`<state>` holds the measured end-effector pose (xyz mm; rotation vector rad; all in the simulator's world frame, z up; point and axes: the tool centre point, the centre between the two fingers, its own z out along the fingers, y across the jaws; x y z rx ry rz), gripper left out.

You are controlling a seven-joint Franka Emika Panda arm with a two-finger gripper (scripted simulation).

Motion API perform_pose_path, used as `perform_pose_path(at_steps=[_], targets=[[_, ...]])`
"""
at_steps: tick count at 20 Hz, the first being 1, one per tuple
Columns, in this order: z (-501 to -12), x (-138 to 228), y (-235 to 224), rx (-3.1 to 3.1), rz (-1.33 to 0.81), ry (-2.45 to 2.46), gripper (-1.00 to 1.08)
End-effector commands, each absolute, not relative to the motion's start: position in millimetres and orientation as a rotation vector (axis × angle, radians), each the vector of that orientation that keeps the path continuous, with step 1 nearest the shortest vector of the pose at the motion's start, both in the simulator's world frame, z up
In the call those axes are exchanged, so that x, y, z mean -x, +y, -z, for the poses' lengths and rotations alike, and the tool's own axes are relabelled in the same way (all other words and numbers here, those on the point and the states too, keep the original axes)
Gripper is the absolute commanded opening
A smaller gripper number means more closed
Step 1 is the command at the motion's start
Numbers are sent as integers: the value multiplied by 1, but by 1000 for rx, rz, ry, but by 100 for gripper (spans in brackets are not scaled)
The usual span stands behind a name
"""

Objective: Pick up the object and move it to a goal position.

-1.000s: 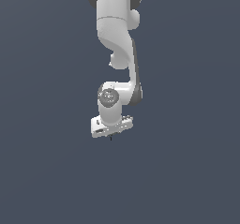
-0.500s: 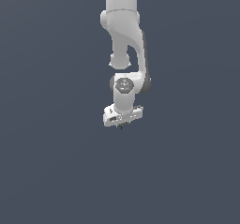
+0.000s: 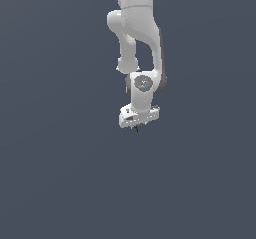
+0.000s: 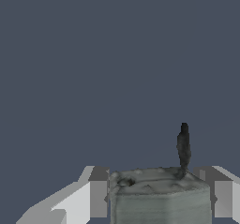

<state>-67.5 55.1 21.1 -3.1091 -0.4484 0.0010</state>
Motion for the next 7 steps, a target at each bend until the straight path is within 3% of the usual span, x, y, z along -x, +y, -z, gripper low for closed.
perform_pose_path(at_steps=[1, 7], targets=[[-22, 73, 60, 3110, 0, -447, -100], [-22, 74, 63, 3110, 0, -447, -100]])
